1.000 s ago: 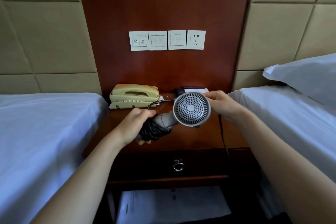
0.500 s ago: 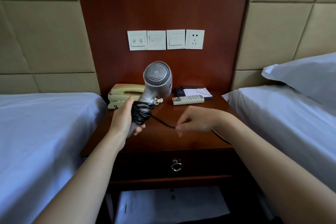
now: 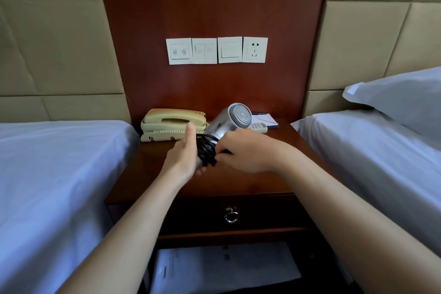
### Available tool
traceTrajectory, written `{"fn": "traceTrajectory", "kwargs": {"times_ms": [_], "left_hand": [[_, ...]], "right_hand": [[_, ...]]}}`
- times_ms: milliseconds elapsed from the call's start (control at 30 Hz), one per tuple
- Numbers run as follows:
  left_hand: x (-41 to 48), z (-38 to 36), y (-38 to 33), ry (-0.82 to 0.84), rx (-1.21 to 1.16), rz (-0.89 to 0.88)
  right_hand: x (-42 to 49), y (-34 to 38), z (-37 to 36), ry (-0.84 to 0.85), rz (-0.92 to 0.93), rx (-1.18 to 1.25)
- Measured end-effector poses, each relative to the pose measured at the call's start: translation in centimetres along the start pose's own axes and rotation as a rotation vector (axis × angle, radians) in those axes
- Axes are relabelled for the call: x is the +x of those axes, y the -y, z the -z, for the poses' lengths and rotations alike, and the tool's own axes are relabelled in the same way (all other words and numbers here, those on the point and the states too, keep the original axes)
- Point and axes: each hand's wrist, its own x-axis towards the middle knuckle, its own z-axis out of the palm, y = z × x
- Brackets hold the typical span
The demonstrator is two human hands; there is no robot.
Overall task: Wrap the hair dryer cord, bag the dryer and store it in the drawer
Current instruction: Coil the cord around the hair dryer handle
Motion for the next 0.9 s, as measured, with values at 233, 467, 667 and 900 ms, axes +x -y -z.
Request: {"fn": "traceTrajectory", "kwargs": {"times_ms": [233, 467, 667, 900], "left_hand": [[-1.0, -0.5, -0.3, 0.251, 0.042, 0.013], [-1.8, -0.8, -0.6, 0.304, 0.123, -0.049], [-1.9, -1.0, -0.5, 0.369, 0.192, -0.180], [-1.9, -0.8, -0.2, 0.445, 0.244, -0.312]], "right_hand": [[0.6, -1.0, -1.2, -0.037, 0.056, 0.119], [0.7, -2.1, -1.6, -0.072, 0.033, 0.260], [0.4, -2.9, -1.2, -0.009, -0.075, 0.346], [0.1, -4.2, -1.3, 0.016, -0.061, 0.438]]}}
